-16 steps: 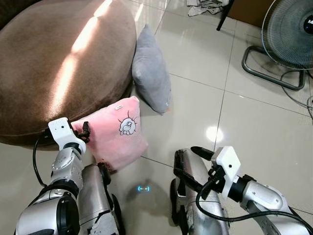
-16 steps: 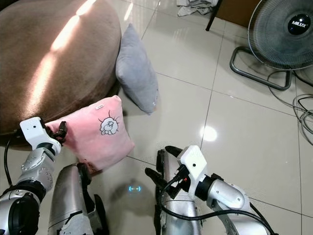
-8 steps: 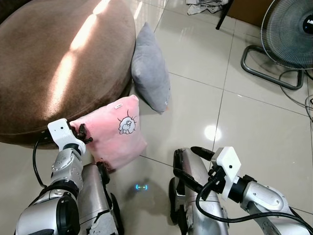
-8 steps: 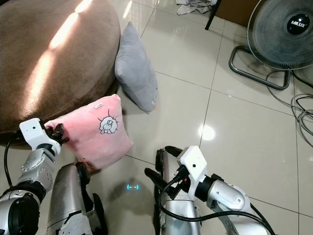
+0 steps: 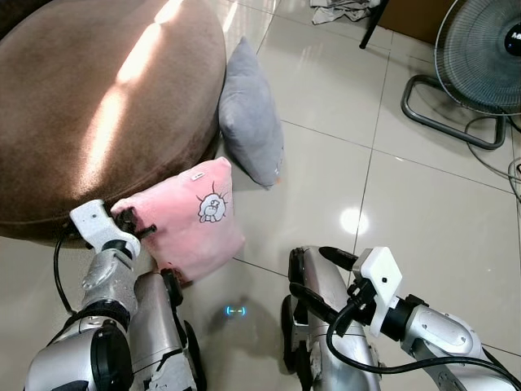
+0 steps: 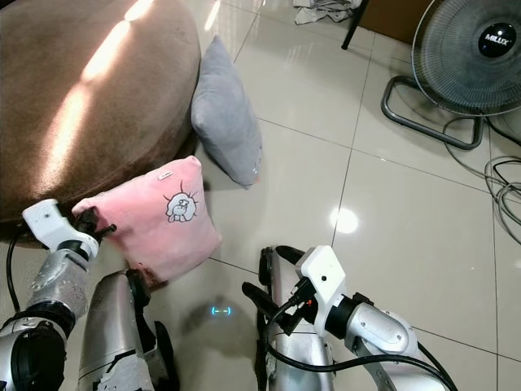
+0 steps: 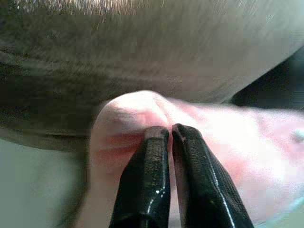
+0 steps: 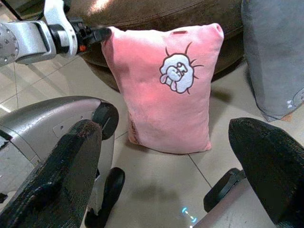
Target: Move the pillow to the sofa from floor
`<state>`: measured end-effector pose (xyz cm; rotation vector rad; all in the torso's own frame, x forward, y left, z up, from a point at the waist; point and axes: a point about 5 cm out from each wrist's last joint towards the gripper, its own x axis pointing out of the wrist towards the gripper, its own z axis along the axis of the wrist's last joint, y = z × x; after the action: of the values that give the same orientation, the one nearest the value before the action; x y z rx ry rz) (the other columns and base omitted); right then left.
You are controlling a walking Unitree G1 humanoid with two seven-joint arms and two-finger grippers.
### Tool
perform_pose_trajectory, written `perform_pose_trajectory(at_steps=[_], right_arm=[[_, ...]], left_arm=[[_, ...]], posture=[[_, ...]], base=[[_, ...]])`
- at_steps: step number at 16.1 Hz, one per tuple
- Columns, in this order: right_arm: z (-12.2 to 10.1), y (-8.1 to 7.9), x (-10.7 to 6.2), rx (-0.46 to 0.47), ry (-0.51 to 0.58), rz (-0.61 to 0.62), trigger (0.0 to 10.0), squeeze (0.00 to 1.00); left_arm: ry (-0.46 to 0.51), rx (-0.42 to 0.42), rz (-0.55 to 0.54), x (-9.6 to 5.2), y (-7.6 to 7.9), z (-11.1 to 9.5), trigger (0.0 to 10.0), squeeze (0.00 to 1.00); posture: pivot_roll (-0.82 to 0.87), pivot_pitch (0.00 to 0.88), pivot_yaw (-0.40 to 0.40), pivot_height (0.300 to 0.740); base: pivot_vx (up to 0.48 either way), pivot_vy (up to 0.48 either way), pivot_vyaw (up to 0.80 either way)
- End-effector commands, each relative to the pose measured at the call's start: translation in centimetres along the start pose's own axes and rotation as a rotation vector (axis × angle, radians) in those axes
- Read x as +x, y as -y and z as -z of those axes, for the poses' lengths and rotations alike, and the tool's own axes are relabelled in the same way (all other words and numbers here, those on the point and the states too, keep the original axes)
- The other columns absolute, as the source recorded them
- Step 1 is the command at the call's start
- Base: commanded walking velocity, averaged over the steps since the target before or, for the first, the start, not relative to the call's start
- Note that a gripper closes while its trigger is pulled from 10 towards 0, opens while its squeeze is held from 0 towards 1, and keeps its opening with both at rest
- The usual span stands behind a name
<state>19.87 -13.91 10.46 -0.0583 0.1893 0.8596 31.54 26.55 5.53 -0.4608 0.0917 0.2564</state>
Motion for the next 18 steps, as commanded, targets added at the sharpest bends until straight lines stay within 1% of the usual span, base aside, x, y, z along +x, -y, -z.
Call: perform_pose_trajectory(at_steps=[1,2,3,5,7,8,9,10,11,13,15,16,17,18], right_arm=[[0.2,-0.2,-0.4,0.007,-0.012,0.003,10.0,0.0],[0.2,-0.1,-0.7,0.009,-0.012,0.013,10.0,0.0],[0.3,-0.1,-0.7,0.01,-0.014,0.016,10.0,0.0],[0.4,-0.2,-0.6,0.012,-0.014,0.017,10.0,0.0],[0.4,-0.3,-0.5,0.014,-0.011,0.018,10.0,0.0],[0.4,-0.3,-0.4,0.014,-0.01,0.018,10.0,0.0],[0.4,-0.3,-0.3,0.013,-0.009,0.019,10.0,0.0],[0.4,-0.2,-0.3,0.013,-0.009,0.019,10.0,0.0],[0.4,-0.2,-0.4,0.011,-0.011,0.019,10.0,0.0],[0.5,-0.3,-0.6,0.009,-0.018,0.018,10.0,0.0],[0.5,-0.3,-0.8,0.008,-0.022,0.02,10.0,0.0],[0.6,-0.2,-1.0,0.008,-0.027,0.024,10.0,0.0],[0.7,-0.1,-0.9,0.007,-0.03,0.025,10.0,0.0],[0.7,-0.1,-0.9,0.006,-0.03,0.024,10.0,0.0]], left_arm=[[0.014,-0.051,0.017,-0.1,-0.1,0.0,0.0,0.0],[0.121,-0.149,0.011,0.2,-0.7,-1.9,0.0,0.0],[0.162,-0.173,0.006,0.2,-1.3,-2.8,0.0,0.0],[0.198,-0.169,0.028,0.1,-1.9,-3.8,0.0,0.0],[0.219,-0.169,0.049,0.0,-2.1,-4.2,0.0,0.0],[0.207,-0.144,0.078,-0.1,-1.9,-4.1,0.0,0.0],[0.166,-0.058,0.081,-0.1,-1.8,-3.6,0.0,0.0],[0.111,0.062,0.023,-0.3,-2.2,-3.0,10.0,0.04],[0.098,0.079,-0.045,-0.5,-3.0,-2.9,10.0,1.0],[0.044,0.071,-0.129,-0.7,-3.9,-2.4,10.0,1.0],[0.004,0.084,-0.136,-0.8,-4.0,-1.9,10.0,1.0],[-0.006,0.102,-0.153,-1.1,-4.3,-1.7,10.0,1.0],[0.028,0.052,-0.202,-1.4,-5.3,-2.2,10.0,1.0],[0.031,0.014,-0.217,-1.5,-5.7,-2.4,10.0,1.0]], posture=[[-0.26,0.379,-0.084,0.541],[-0.26,0.377,-0.085,0.541],[-0.26,0.377,-0.085,0.541],[-0.25,0.377,-0.085,0.541],[-0.25,0.373,-0.084,0.541],[-0.25,0.374,-0.083,0.541],[-0.25,0.376,-0.083,0.541],[-0.25,0.379,-0.083,0.541],[-0.25,0.381,-0.081,0.541],[-0.25,0.379,-0.079,0.541],[-0.25,0.374,-0.079,0.541],[-0.25,0.368,-0.078,0.541],[-0.24,0.37,-0.077,0.541],[-0.24,0.373,-0.076,0.541]], base=[[0.0,0.0,0.0],[0.0,0.0,0.0],[0.0,0.0,0.0],[0.0,0.0,0.0],[0.0,0.0,0.0],[0.0,0.0,0.0],[0.0,0.0,0.0],[0.0,0.0,0.0],[0.0,0.0,0.0],[0.0,0.0,0.0],[0.0,0.0,0.0],[0.0,0.0,0.0],[0.0,0.0,0.0],[0.0,0.0,0.0]])
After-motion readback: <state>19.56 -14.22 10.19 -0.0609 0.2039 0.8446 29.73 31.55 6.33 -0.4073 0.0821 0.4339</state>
